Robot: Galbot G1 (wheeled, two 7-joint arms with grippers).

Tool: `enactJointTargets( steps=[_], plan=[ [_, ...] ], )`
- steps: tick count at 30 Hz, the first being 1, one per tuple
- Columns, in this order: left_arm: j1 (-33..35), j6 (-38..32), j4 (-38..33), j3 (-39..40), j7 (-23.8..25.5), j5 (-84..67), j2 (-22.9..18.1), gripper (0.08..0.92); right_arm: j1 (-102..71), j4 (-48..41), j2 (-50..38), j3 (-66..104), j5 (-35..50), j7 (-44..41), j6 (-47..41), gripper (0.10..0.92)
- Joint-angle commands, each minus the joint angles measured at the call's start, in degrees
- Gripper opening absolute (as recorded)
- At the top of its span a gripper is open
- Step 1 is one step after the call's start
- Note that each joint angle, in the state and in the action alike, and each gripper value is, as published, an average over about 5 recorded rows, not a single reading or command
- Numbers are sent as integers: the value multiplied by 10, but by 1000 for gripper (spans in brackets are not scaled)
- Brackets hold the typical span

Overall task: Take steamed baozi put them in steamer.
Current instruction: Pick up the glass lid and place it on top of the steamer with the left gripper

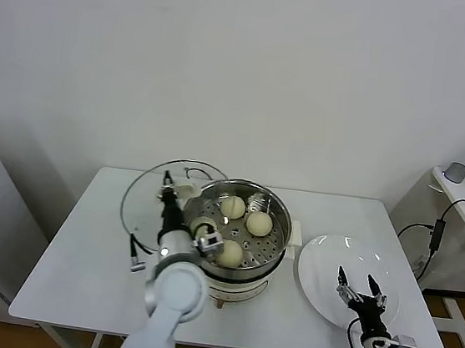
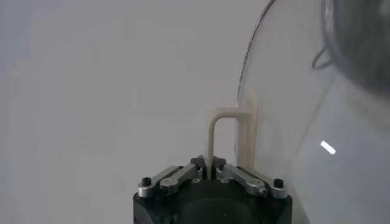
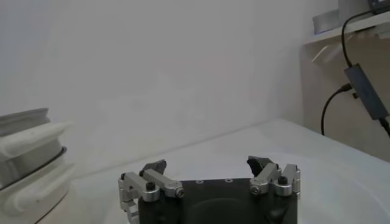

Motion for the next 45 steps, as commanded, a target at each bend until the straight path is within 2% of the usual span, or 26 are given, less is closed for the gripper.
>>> enactJointTargets(
  steps=[1, 8, 19, 25, 33, 45],
  plan=[
    [-18, 28, 27, 106, 12, -9, -29, 129, -8, 4, -2, 3, -1, -2, 0, 823],
    [-32, 28, 51, 135, -6, -60, -29, 129, -8, 5, 1, 6, -5, -2, -1, 823],
    [-72, 28, 90, 157, -71, -190, -29, 129, -7, 6, 9, 10, -15, -2, -3, 823],
    [-78, 28, 116, 152, -107, -169, -29, 129, -3, 3, 14, 11, -21, -3, -4, 823],
    [-79, 28, 136, 146, -116, -136, -29, 129, 6, -1, 16, 10, -26, -3, -8, 823],
    [-72, 28, 140, 135, -81, -66, -29, 129, 11, -10, 18, 9, -30, -3, -7, 823]
  ],
)
